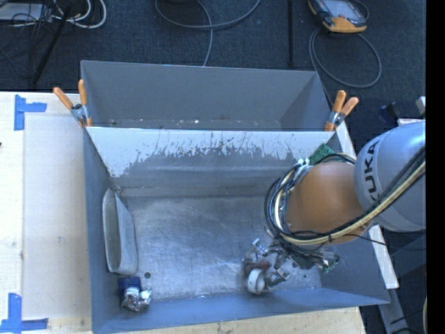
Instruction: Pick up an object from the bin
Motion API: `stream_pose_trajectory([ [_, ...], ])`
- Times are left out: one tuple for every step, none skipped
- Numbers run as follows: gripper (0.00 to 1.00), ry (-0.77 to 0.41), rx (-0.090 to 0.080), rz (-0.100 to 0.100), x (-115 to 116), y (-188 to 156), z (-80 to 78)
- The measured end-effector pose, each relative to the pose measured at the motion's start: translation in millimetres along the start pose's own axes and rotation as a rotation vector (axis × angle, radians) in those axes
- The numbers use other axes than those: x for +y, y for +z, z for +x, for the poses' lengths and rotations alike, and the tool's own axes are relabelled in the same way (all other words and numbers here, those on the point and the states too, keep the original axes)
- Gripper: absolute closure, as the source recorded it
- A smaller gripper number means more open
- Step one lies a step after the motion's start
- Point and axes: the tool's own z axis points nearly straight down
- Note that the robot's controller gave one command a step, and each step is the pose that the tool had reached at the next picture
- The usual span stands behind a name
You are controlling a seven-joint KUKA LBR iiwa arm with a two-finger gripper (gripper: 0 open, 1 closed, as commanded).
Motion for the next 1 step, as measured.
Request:
stream_pose_trajectory([
  [1.0,-0.327,0.008,-0.006,13.7,-192.4,-5.2],
])
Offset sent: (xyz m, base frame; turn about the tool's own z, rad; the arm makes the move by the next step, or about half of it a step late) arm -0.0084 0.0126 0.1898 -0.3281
